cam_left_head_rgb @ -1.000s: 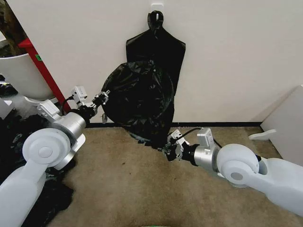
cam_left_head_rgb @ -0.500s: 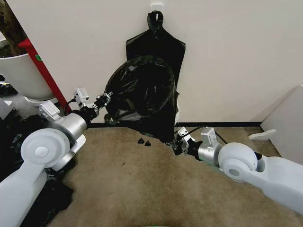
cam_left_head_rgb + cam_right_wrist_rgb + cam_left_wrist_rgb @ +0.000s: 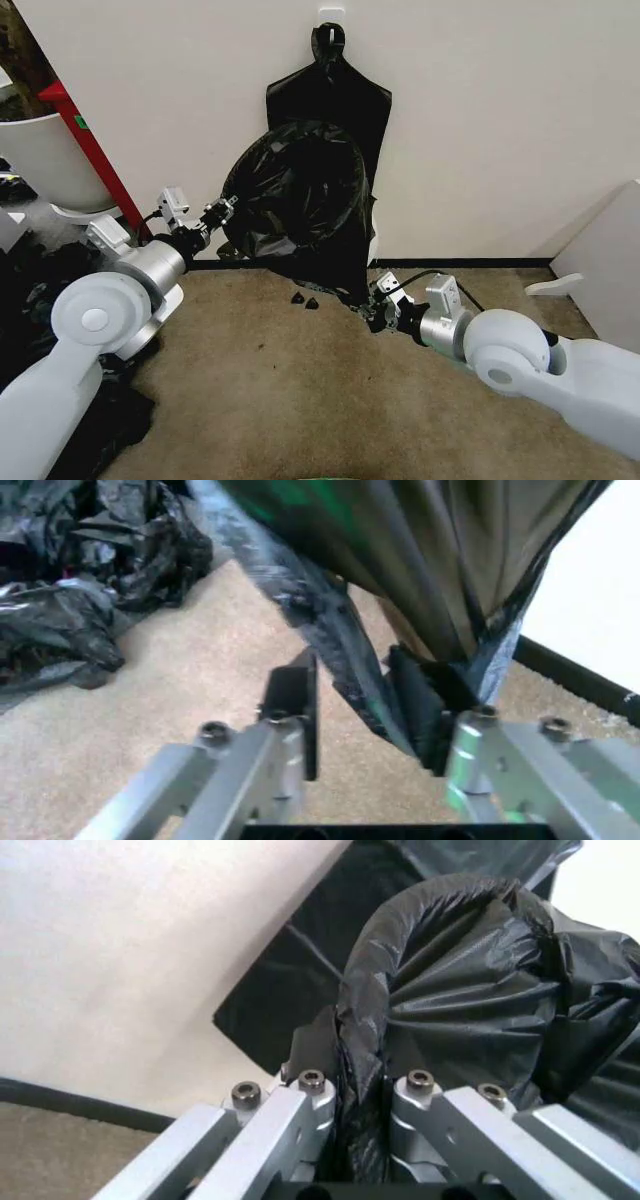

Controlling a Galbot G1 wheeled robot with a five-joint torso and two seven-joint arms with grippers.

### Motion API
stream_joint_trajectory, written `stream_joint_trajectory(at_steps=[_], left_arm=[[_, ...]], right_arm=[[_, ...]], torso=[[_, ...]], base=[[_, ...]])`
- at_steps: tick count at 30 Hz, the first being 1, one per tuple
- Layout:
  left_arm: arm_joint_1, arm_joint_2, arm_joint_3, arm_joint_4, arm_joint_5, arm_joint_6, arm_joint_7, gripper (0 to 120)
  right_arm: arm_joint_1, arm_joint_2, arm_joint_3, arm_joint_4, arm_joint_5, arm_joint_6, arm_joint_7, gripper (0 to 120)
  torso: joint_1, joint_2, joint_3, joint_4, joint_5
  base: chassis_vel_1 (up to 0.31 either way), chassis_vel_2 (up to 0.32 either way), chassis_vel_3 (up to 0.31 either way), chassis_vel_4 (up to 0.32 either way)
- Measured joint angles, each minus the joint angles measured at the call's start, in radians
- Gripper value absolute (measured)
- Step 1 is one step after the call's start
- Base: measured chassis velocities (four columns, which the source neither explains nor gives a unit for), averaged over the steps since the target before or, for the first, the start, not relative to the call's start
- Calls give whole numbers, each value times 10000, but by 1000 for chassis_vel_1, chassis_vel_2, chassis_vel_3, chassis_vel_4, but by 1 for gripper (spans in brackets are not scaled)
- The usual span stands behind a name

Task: Place the garbage bag over the trash bin.

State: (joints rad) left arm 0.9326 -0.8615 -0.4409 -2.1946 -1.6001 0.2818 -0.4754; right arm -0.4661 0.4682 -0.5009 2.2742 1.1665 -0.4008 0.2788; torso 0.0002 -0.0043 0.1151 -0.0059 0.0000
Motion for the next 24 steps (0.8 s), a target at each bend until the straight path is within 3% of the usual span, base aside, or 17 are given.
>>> stream_joint_trajectory(at_steps=[9, 15, 17, 20, 24], left_arm=[[-123, 21, 35, 227, 162, -10, -220, 4], [-233, -39, 132, 376, 275, -25, -656, 4], [-238, -42, 135, 375, 275, -26, -667, 4], [-242, -10, 154, 372, 425, -21, -693, 4], [-25, 118, 226, 375, 1315, 93, -434, 4]], right_arm=[[-708, -250, 99, 517, -1022, 495, 17, 55], [-1297, -328, 244, 1069, -1404, 811, 447, 82], [-1326, -323, 251, 1079, -1426, 842, 480, 82], [-1557, -317, 392, 1231, -1637, 1140, 732, 98], [-1295, -233, 578, 1739, -1305, 1227, 1569, 100]], torso=[[0, 0, 0, 0, 2], [0, 0, 0, 0, 0], [0, 0, 0, 0, 0], [0, 0, 0, -2, 0], [0, 0, -1, -1, 2]], base=[[0, 0, 0, 0], [0, 0, 0, 0], [0, 0, 0, 0], [0, 0, 0, 0], [0, 0, 0, 0]])
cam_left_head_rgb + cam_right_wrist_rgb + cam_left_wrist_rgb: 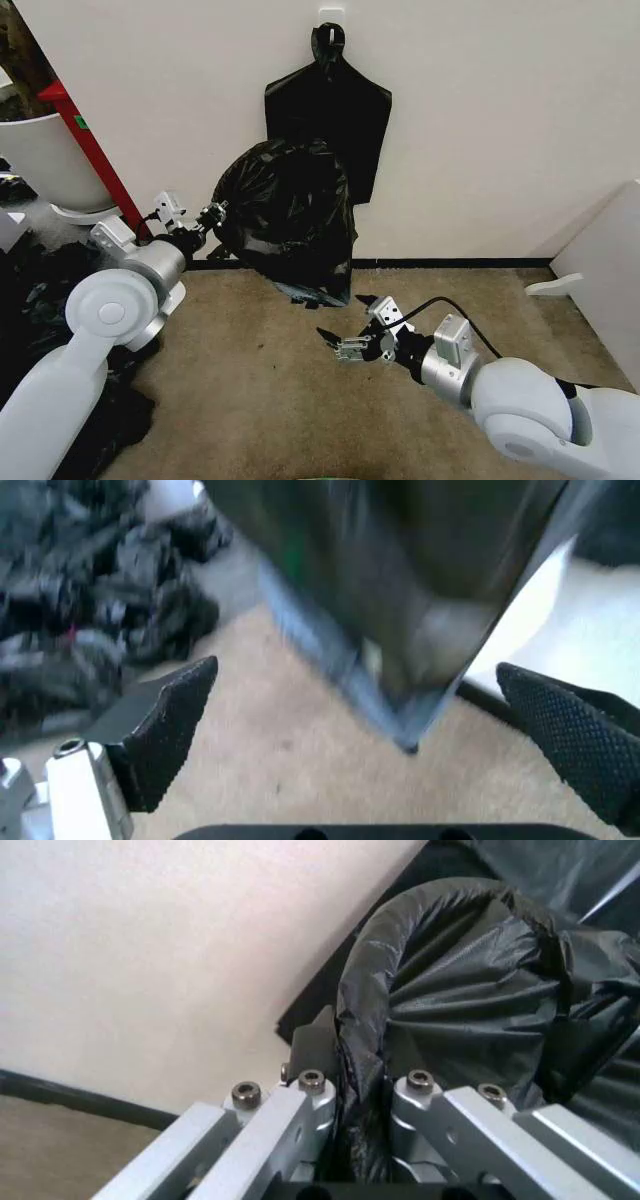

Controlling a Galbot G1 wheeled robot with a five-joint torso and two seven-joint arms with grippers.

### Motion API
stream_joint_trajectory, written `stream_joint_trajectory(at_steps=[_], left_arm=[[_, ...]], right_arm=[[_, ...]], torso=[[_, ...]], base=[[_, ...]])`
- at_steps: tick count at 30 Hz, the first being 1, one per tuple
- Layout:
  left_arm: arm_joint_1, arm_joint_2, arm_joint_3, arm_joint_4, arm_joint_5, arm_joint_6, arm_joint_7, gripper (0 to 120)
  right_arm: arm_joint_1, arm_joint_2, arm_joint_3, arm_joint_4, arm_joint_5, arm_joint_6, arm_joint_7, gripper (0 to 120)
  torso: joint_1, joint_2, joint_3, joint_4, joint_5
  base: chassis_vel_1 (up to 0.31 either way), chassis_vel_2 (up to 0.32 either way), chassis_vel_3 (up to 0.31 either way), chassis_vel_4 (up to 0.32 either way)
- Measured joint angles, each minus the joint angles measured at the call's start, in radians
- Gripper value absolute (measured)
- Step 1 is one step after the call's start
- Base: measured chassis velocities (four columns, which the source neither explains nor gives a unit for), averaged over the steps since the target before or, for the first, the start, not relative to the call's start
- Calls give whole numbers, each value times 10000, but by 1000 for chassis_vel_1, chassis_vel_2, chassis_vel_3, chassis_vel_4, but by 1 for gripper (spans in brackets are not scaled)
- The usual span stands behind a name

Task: Place the garbage bag over the trash bin.

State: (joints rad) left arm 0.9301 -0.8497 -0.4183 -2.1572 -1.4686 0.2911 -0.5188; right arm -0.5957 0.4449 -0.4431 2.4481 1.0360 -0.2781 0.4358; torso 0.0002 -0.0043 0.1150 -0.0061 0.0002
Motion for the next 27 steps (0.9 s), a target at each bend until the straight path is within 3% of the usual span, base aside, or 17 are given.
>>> stream_joint_trajectory(at_steps=[5, 6, 9, 13, 18, 19, 22, 27], left_arm=[[552, 71, 236, 109, 2059, 44, 798, 4], [552, 71, 236, 109, 2059, 44, 798, 4], [847, -4, 348, 176, 3434, -98, 1111, 4], [970, -66, 429, 159, 4050, -178, 1172, 4], [1092, -98, 747, -2, 5056, -446, 1346, 4], [1092, -98, 747, -2, 5056, -446, 1346, 4], [1228, -46, 861, -110, 5514, -622, 1531, 4], [1447, -12, 894, -233, 6108, -894, 1848, 4]], right_arm=[[1304, 276, 751, 557, 2091, -126, 1433, 100], [1304, 276, 751, 557, 2091, -126, 1433, 100], [1673, 454, 1662, 571, 3144, -370, 1869, 100], [2082, 656, 1953, 560, 3606, -611, 1889, 99], [3548, 2075, 1374, -12, 4505, -1034, 2214, 79], [3548, 2075, 1374, -12, 4505, -1034, 2214, 79], [4268, 3319, 881, -328, 6306, -1377, 3971, 64], [4516, 4235, 439, -816, 7338, -1399, 5255, 47]], torso=[[0, 0, 1, 4, -3], [0, 0, 1, 4, -3], [0, -1, 1, 0, -2], [0, 0, 0, 1, -3], [0, -1, 1, 1, -3], [0, -1, 1, 1, -3], [0, -1, 2, 4, -5], [0, -1, 2, 2, -5]], base=[[0, 0, 0, 0], [0, 0, 0, 0], [0, 0, 0, 0], [0, 0, 0, 0], [0, 0, 0, 0], [0, 0, 0, 0], [0, 0, 0, 0], [0, 0, 0, 0]])
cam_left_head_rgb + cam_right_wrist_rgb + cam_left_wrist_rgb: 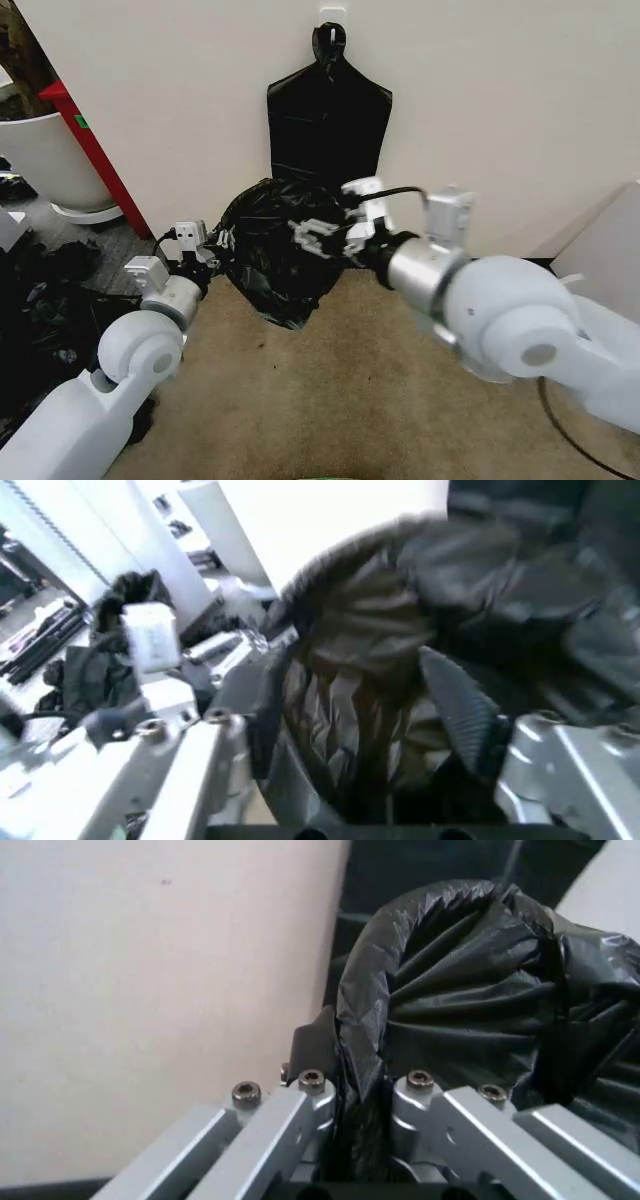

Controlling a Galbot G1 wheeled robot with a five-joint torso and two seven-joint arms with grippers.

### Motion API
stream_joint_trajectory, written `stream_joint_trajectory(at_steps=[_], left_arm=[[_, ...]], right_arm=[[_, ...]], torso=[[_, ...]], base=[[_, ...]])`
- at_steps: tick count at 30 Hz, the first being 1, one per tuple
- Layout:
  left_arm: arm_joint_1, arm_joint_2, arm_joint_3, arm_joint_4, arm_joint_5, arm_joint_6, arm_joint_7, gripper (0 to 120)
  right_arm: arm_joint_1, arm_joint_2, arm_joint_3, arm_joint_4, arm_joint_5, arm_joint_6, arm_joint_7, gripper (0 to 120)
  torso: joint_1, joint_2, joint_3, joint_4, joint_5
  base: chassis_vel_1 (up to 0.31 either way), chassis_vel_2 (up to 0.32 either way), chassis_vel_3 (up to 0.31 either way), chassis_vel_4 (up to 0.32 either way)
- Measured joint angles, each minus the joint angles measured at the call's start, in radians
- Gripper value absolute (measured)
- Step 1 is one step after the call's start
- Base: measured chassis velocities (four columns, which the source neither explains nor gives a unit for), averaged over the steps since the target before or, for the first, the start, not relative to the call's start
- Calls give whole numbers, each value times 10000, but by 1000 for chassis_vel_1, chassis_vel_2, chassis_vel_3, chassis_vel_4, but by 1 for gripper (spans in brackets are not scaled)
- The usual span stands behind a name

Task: Place the garbage bag over the trash bin.

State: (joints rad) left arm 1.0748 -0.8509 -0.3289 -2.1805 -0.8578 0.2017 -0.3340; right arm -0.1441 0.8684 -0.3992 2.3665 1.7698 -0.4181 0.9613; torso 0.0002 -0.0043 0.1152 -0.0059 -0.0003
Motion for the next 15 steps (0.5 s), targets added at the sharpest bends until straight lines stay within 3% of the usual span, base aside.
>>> stream_joint_trajectory(at_steps=[5, 7, 12, 15], left_arm=[[284, -21, 45, -157, 553, -245, 276, 4], [338, -25, 46, -203, 638, -276, 313, 4], [736, -37, 19, -370, 1388, -532, 704, 4], [895, -42, -8, -426, 1565, -625, 817, 4]], right_arm=[[14, 797, -357, -829, 424, 134, 1324, 26], [-6, 879, -431, -1024, 382, 148, 1495, 23], [-172, 1307, -852, -1993, -405, 351, 2110, 1], [-189, 1438, -996, -2236, -685, 412, 2228, 0]], torso=[[0, 0, 0, 0, 0], [0, 0, 0, 0, 0], [0, 0, -1, -1, 4], [0, 0, -1, -1, 3]], base=[[0, 0, 0, 0], [0, 0, 0, 0], [0, 0, 0, 0], [0, 0, 0, 0]])
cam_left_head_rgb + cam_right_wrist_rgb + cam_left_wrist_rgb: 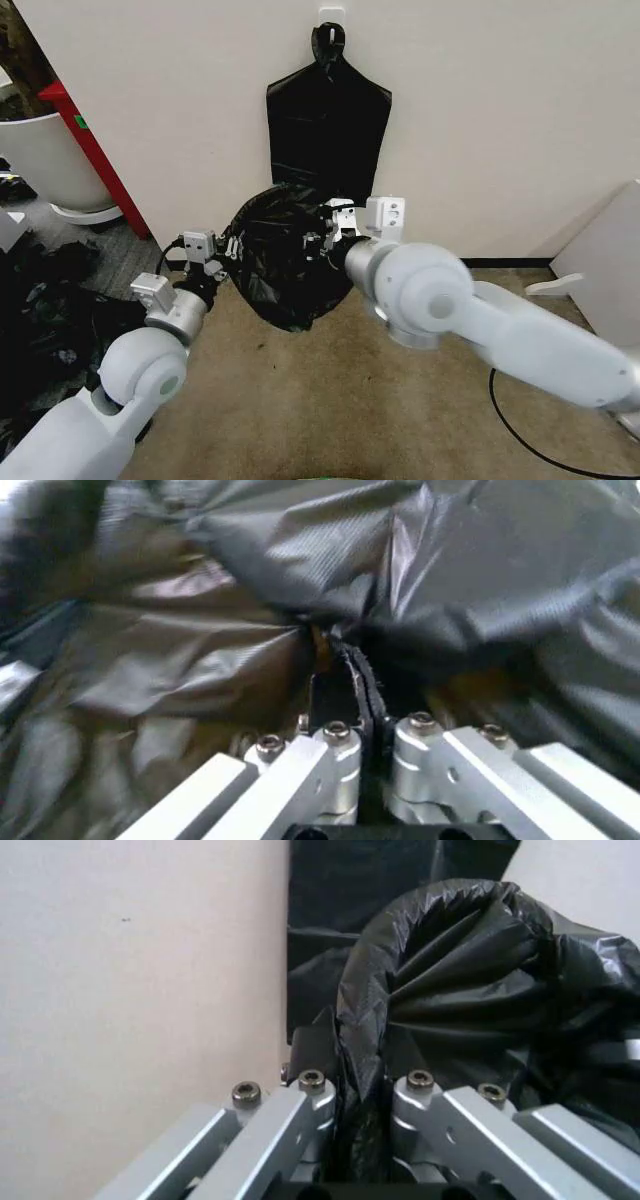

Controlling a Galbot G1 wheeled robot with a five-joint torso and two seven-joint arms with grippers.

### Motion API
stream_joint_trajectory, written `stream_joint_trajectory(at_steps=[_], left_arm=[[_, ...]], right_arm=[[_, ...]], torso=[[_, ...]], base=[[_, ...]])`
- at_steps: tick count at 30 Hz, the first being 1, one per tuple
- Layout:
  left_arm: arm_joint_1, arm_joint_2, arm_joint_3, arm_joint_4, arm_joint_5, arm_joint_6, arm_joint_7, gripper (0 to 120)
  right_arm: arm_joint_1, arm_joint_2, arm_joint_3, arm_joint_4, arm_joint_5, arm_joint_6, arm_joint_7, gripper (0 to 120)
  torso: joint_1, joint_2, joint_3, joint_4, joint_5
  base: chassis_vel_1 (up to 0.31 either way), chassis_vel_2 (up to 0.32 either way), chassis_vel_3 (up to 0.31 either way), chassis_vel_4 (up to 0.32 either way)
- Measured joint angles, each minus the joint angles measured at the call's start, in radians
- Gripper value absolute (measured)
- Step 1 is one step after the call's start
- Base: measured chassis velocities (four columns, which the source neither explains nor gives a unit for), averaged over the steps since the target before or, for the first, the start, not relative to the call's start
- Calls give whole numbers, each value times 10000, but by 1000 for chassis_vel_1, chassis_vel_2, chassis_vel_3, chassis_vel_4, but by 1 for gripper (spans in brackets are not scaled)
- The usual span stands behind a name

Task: Place the garbage bag over the trash bin.

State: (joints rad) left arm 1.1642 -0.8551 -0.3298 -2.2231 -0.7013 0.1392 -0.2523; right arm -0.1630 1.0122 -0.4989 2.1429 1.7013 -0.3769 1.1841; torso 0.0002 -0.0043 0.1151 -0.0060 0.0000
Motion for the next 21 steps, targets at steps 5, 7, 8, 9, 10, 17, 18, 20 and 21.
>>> stream_joint_trajectory(at_steps=[5, 7, 8, 9, 10, 17, 18, 20, 21], left_arm=[[253, -16, -77, -122, 339, -165, 320, 4], [356, -25, -91, -153, 490, -214, 486, 4], [420, -33, -93, -176, 580, -255, 585, 4], [466, -38, -93, -192, 639, -281, 642, 4], [536, -48, -93, -224, 730, -314, 716, 4], [1022, -169, -86, -584, 1046, -439, 949, 4], [1046, -188, -100, -615, 1053, -445, 949, 4], [1061, -225, -121, -664, 1034, -447, 925, 4], [1061, -225, -121, -664, 1034, -447, 925, 4]], right_arm=[[27, 262, -324, -328, -263, 89, 129, 0], [71, 392, -422, -420, -312, 128, 189, 0], [122, 506, -482, -508, -335, 150, 244, 0], [157, 571, -509, -566, -346, 158, 270, 0], [212, 662, -547, -676, -377, 168, 311, 0], [431, 1078, -891, -1250, -715, 194, 500, 0], [428, 1102, -977, -1280, -789, 194, 512, 0], [355, 1144, -1165, -1332, -1005, 195, 517, 0], [355, 1144, -1165, -1332, -1005, 195, 517, 0]], torso=[[0, 0, 0, -1, 1], [0, 0, 0, -1, 1], [0, 0, 0, 0, 0], [0, 0, 0, -1, 0], [0, 0, 0, 0, 0], [0, 0, 0, 1, 0], [0, 0, 0, 0, 1], [0, 0, 0, 0, 0], [0, 0, 0, 0, 0]], base=[[0, 0, 0, 0], [0, 0, 0, 0], [0, 0, 0, 0], [0, 0, 0, 0], [0, 0, 0, 0], [0, 0, 0, 0], [0, 0, 0, 0], [0, 0, 0, 0], [0, 0, 0, 0]])
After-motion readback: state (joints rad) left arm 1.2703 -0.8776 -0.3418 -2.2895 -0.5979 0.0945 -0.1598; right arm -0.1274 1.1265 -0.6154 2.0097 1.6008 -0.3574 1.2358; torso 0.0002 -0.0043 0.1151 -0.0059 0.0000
